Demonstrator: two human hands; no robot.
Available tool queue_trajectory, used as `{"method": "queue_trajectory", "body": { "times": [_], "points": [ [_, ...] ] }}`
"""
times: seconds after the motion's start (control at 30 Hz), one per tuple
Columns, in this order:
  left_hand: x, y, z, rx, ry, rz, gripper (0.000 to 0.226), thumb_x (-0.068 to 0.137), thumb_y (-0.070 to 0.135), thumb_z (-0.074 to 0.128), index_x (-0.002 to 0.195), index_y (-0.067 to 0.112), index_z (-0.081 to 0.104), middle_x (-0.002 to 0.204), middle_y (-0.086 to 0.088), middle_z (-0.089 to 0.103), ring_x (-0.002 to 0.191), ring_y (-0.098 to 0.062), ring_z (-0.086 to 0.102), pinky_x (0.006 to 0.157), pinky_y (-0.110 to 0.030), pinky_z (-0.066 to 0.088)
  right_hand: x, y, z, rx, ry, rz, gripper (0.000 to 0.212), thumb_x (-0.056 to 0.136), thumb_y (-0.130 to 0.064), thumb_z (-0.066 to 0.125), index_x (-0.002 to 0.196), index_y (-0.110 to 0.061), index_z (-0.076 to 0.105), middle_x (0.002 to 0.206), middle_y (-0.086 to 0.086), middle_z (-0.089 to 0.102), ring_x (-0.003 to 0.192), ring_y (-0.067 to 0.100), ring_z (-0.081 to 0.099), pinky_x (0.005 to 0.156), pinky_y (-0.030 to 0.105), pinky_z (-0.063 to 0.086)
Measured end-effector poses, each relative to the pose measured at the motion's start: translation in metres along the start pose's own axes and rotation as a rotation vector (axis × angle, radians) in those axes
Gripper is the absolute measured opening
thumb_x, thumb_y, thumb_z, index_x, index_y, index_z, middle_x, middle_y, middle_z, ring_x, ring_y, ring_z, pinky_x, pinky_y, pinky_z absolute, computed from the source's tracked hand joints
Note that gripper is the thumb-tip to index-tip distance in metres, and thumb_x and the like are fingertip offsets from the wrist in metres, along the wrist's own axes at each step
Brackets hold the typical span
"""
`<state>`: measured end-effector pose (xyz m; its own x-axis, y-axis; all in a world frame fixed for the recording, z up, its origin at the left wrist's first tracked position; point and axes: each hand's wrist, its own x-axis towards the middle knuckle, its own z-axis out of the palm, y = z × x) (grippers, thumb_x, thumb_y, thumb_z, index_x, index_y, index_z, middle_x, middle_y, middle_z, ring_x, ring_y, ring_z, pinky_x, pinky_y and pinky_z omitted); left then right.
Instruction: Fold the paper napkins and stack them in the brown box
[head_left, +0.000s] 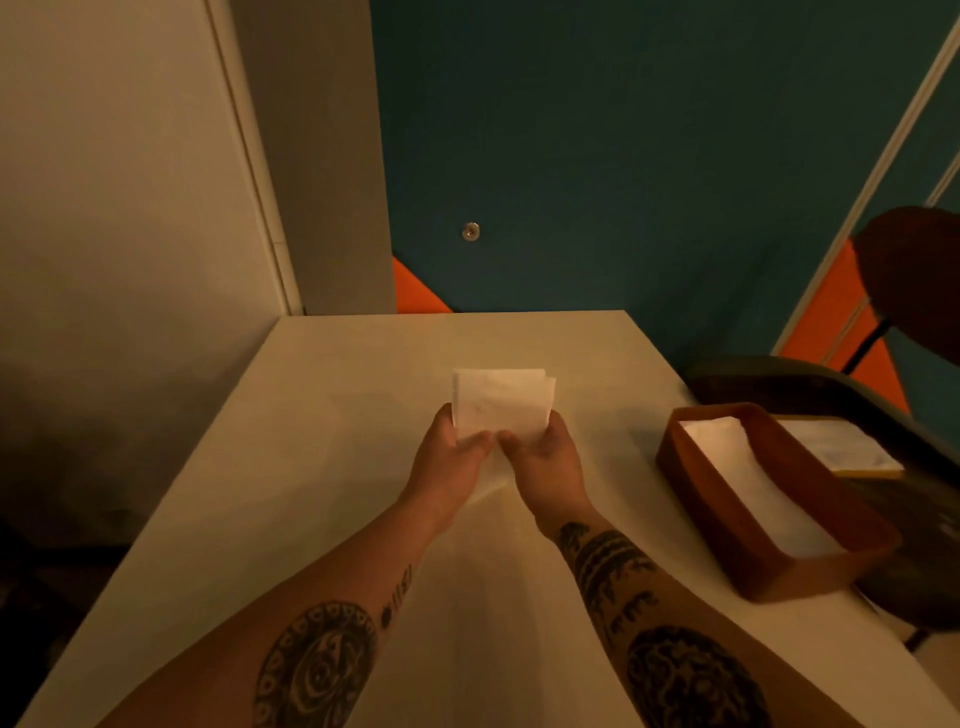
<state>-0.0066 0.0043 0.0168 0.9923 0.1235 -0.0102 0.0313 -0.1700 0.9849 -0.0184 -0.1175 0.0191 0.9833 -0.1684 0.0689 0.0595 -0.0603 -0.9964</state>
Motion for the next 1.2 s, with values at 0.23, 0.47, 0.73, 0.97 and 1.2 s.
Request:
{"method": "queue_trajectory", "body": {
  "times": [0.23,0.47,0.73,0.97,1.2],
  "points": [
    [0.013,0.016,-0.003,-0.181,0.031,-0.066,0.035,0.091,0.033,0.063,0.126,0.035,0.061,0.116,0.005,0.071,0.104,-0.023,0.066,0.092,-0.053,0.057,0.008,-0.017,-0.003,-0.137,-0.041,0.067,0.034,0.097,-0.028,0.062,0.128,-0.026,0.049,0.112,-0.010,0.062,0.095,0.006,0.061,0.069,0.023,0.049],
    [0.028,0.014,-0.007,-0.635,0.011,-0.193,0.026,0.094,0.004,0.064,0.115,0.018,0.064,0.117,-0.010,0.072,0.110,-0.033,0.068,0.091,-0.048,0.057,0.024,-0.028,-0.044,-0.602,-0.130,0.026,0.015,0.096,-0.029,0.063,0.108,-0.022,0.066,0.096,-0.004,0.068,0.083,0.011,0.064,0.071,0.028,0.054],
    [0.025,-0.011,-0.026,-0.196,0.024,-0.025,0.040,0.082,0.003,0.079,0.110,0.029,0.067,0.104,0.002,0.075,0.099,-0.024,0.073,0.080,-0.038,0.060,0.052,-0.046,-0.078,-0.896,-0.287,-0.040,0.031,0.094,-0.028,0.068,0.124,-0.030,0.062,0.110,-0.012,0.058,0.094,0.008,0.056,0.079,0.020,0.047],
    [0.020,-0.020,-0.028,-0.228,0.073,-0.036,0.026,0.089,0.006,0.075,0.108,0.024,0.071,0.107,-0.004,0.077,0.103,-0.024,0.073,0.093,-0.046,0.059,0.044,-0.027,-0.083,-0.131,-0.121,0.033,0.031,0.090,-0.020,0.073,0.117,-0.031,0.063,0.111,-0.008,0.066,0.098,0.013,0.066,0.077,0.027,0.060],
    [0.004,-0.043,-0.026,-0.135,0.063,-0.068,0.032,0.086,0.000,0.076,0.106,0.024,0.070,0.098,-0.001,0.080,0.090,-0.018,0.074,0.075,-0.032,0.057,0.029,0.018,-0.090,-0.168,-0.193,0.066,0.059,0.089,-0.023,0.075,0.139,-0.040,0.049,0.131,-0.013,0.050,0.118,0.011,0.052,0.102,0.036,0.051]
  ]
}}
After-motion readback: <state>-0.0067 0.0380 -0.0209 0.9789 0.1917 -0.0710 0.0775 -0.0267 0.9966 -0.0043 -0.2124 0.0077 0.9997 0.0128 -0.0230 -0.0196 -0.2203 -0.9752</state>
